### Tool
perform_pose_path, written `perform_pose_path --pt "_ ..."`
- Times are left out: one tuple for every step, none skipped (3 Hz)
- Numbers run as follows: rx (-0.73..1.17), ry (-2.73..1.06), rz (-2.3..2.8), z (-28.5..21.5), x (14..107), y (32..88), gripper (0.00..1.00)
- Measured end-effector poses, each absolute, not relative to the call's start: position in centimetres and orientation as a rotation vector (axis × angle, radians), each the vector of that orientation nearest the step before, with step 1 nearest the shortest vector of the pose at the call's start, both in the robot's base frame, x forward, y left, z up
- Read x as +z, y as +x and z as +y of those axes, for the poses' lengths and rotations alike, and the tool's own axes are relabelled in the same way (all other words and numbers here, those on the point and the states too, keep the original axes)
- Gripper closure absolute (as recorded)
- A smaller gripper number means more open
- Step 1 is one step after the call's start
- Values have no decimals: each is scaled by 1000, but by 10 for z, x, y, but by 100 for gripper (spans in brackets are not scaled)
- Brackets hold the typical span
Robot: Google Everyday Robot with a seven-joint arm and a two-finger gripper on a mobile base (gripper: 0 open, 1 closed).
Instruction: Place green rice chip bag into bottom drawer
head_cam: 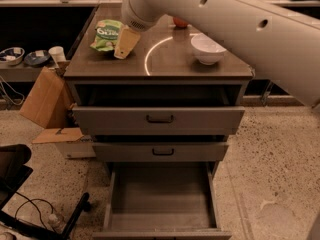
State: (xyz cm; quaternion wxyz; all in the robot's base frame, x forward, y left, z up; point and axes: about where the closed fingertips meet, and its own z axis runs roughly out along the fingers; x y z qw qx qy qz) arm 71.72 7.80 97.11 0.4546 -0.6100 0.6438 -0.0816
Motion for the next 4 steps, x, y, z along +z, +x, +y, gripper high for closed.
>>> perform_pose_path --pt "-201 -1505 1588 78 971 717 0" --pt "-193 -1523 1581 90 966 742 0" --pt "-171 -1517 1591 111 953 781 0" --pt "-137 -1500 1601 128 926 803 0"
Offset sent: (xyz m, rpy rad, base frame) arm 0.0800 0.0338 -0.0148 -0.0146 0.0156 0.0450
